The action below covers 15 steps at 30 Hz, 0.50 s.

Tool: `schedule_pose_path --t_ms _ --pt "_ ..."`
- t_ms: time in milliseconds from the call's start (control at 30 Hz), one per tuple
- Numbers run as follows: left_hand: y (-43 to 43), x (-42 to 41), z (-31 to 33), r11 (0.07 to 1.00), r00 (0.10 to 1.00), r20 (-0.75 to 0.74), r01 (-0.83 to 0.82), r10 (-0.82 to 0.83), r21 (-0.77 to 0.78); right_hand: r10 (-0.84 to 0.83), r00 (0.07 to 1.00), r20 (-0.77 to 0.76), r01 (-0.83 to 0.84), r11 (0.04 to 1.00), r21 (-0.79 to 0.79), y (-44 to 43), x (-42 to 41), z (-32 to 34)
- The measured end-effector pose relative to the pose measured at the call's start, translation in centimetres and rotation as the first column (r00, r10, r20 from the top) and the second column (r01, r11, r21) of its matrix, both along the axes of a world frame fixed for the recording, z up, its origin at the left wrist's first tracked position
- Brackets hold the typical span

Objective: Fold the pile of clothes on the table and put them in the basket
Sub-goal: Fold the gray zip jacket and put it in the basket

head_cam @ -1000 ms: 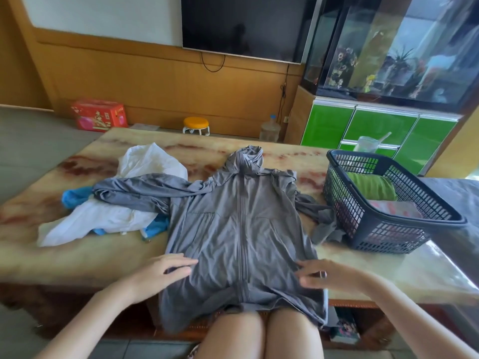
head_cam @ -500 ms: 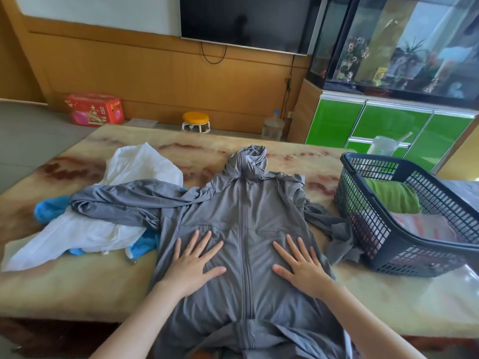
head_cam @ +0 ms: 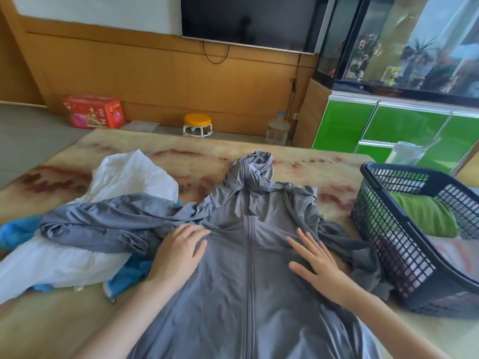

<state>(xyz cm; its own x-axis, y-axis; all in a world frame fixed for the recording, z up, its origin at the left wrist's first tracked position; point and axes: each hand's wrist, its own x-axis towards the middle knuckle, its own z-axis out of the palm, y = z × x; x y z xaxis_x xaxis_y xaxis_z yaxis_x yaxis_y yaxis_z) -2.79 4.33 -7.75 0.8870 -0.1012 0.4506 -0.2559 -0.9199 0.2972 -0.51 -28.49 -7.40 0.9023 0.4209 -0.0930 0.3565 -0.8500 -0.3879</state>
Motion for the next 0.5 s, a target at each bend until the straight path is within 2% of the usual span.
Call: schedule_pose_path --t_ms 33,100,167,233,300,500 --pt "0.0 0.8 0.2 0.999 0.999 0.033 -0.007 0.006 0.036 -0.012 1.000 -0.002 0.012 0.998 0.060 0.7 0.9 0.4" --pt "-0.3 2.6 0.5 0.992 0.994 -0.113 0.027 -0.013 0.122 -0.050 0.997 -0.062 0.056 0.992 0.113 2.3 3.1 0.3" --pt "-0.6 4.1 -0.2 0.984 0.928 -0.370 0.018 0.048 0.175 -0.090 0.990 -0.108 0.094 0.995 0.031 3.7 5.1 -0.5" --pt "-0.2 5.5 -1.2 0.970 0.841 -0.524 -0.005 0.136 0.243 -0.098 0.989 -0.110 0.084 0.989 -0.124 4.1 6.5 -1.6" --pt "0.5 6.5 -2.0 0.954 0.813 -0.545 -0.044 0.206 0.295 -0.114 0.991 -0.075 0.099 0.978 -0.183 3.6 7.4 -2.4" --pt "1.8 11.3 -1.6 0.933 0.737 -0.584 -0.186 0.339 0.307 -0.196 0.978 -0.071 0.174 0.955 -0.240 3.6 11.1 -2.1"
